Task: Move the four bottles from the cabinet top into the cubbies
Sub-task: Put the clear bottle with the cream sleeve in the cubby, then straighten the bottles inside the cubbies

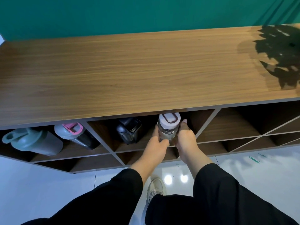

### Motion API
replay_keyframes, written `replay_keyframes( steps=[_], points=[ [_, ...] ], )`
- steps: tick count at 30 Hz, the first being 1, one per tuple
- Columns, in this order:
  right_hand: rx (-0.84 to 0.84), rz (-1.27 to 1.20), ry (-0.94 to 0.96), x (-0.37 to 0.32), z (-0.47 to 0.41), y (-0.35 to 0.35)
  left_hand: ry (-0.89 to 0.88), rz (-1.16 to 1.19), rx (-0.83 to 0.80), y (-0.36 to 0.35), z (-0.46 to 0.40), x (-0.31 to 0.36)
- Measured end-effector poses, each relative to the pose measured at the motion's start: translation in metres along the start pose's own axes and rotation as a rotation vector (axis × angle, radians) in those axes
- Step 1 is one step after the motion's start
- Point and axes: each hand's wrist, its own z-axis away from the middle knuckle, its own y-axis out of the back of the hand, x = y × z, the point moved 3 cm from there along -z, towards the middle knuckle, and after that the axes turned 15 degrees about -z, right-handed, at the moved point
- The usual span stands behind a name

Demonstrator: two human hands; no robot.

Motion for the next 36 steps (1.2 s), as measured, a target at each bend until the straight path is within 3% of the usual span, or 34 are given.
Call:
replay_keyframes(
  steps=[10,14,18,22,27,30,36],
  points=[
    [0.025,-0.083,-0.006,-0.003,0.012,0.003,0.037,0.01,-0.028,0.002,-0.007,0.004],
    [0.064,-0.018,-0.103,0.011,0.022,0.009,0.083,0.151,-0.017,0.005,0.004,-0.008],
    [-0.08,0.211,-0.224,0.023,0.05,0.004,0.176,0.2,0.134,0.015,0.033,-0.052],
    [-0.221,0.346,-0.108,0.025,0.063,-0.027,0.22,0.253,0.352,0.046,0.045,-0.07],
    [-0.218,0.239,0.027,0.038,0.036,-0.066,0.161,0.24,0.35,0.077,0.042,-0.055],
    [-0.174,0.176,-0.007,0.042,0.031,-0.087,0.161,0.22,0.298,0.086,0.034,-0.059],
    [-0.245,-0.105,-0.165,0.049,0.031,-0.107,0.157,0.174,0.232,0.097,0.017,-0.065]
  ],
)
